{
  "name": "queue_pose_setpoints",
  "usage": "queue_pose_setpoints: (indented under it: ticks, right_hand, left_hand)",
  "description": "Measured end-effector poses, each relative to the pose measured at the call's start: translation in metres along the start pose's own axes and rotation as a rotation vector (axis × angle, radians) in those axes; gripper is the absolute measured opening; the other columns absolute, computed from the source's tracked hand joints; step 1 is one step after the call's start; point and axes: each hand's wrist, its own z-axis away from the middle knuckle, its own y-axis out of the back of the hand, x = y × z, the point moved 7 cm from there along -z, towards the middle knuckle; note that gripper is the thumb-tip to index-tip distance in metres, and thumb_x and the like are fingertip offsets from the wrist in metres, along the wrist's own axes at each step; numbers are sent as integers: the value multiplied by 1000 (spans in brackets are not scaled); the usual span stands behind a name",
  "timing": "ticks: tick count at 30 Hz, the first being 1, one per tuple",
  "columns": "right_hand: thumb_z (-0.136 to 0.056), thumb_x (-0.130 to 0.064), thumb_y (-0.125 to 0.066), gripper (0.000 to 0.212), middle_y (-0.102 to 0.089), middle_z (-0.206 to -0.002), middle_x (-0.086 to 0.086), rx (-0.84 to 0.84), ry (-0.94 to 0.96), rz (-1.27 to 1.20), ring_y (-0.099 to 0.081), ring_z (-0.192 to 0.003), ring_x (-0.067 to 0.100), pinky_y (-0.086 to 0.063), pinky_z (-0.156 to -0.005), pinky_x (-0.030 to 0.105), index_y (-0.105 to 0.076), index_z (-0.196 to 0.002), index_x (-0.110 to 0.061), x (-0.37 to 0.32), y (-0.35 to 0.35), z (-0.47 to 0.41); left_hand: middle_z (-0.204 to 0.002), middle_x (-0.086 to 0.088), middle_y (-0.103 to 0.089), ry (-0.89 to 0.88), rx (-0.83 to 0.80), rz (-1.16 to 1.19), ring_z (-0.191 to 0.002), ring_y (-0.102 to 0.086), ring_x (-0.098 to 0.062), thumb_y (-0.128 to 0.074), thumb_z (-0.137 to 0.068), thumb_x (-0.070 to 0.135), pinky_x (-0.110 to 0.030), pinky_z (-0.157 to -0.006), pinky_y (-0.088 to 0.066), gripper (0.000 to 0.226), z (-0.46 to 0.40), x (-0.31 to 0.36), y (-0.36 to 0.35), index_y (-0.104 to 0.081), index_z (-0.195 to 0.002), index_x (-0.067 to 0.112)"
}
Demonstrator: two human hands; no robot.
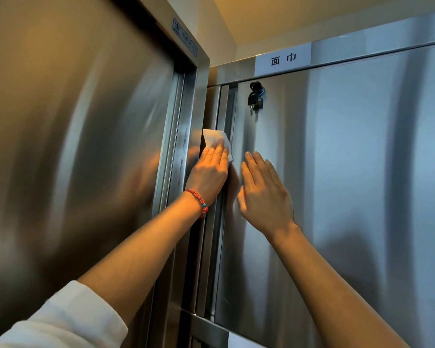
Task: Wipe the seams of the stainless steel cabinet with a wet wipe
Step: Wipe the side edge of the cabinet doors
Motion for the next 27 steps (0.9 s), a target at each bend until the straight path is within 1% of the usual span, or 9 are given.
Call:
queue_pose_setpoints:
  ticks: [9, 12, 14, 18, 19, 21, 23, 25, 27]
  right_hand:
    - [-88, -23, -58, 53, -41, -143, 20, -13, 1, 18, -35, -136, 33, -22, -113, 43, -47, -134, 1, 0, -1, 0]
    - [-90, -25, -56, 54, -37, -145, 20, -36, 4, 30, -31, -137, 33, -18, -114, 42, -44, -137, 1, 0, -2, 0]
    - [-91, -26, -53, 55, -34, -147, 19, -52, 7, 36, -28, -139, 32, -14, -115, 41, -41, -138, 0, -1, -4, 0]
    - [-93, -27, -49, 55, -31, -148, 19, -74, 7, 30, -24, -140, 32, -12, -115, 41, -38, -140, 0, 0, -5, 0]
    - [-94, -28, -47, 55, -29, -149, 19, -83, 10, 31, -23, -141, 32, -12, -116, 41, -37, -141, 0, 0, -5, 0]
    - [-95, -28, -46, 55, -28, -150, 19, -87, 13, 31, -22, -141, 32, -12, -116, 41, -36, -141, -1, 0, -5, 0]
    - [-94, -27, -48, 54, -30, -149, 18, -84, 8, 14, -23, -141, 32, -13, -116, 40, -37, -141, -1, 0, -4, 0]
    - [-93, -25, -51, 53, -34, -147, 19, -68, 6, -9, -27, -139, 32, -16, -115, 41, -41, -139, 0, 0, -3, 0]
    - [-91, -24, -54, 53, -37, -145, 19, -54, 4, -16, -31, -138, 33, -18, -114, 42, -43, -137, 0, 0, -2, 0]
  left_hand:
    - [-154, -22, -1, -1, 35, -39, -143, -3, -30, -18, -101, 8, -37, -114, 2, 50, 25, 8, -8, 1, -146, -2]
    - [-154, -23, -2, 9, 30, -62, -143, -4, -30, -18, -101, 9, -37, -115, 0, 50, 31, 11, -11, 1, -146, -3]
    - [-153, -22, -8, -2, 63, -109, -143, -11, -29, -23, -100, 11, -37, -115, -7, 50, 36, 14, -10, -7, -146, -2]
    - [-145, -10, -38, -27, 78, -156, -134, -37, -20, -45, -94, 21, -31, -110, -27, 49, 44, 18, -3, -36, -141, 9]
    - [-143, -9, -41, -36, 92, -154, -133, -39, -19, -47, -93, 22, -31, -109, -29, 49, 44, 18, -1, -39, -140, 11]
    - [-147, -12, -35, -34, 96, -167, -136, -34, -21, -42, -96, 20, -32, -112, -23, 49, 41, 15, 2, -33, -142, 8]
    - [-152, -19, -18, -27, 72, -164, -142, -18, -26, -28, -100, 13, -35, -115, -9, 50, 31, 11, -1, -16, -146, 1]
    - [-154, -22, -4, -21, -12, -110, -144, -5, -30, -16, -100, 8, -37, -115, 2, 49, 18, 7, -5, -2, -146, -3]
    - [-154, -22, -1, -2, -27, -67, -144, -1, -30, -9, -98, 6, -37, -115, 4, 49, 12, 5, -6, 1, -146, -3]
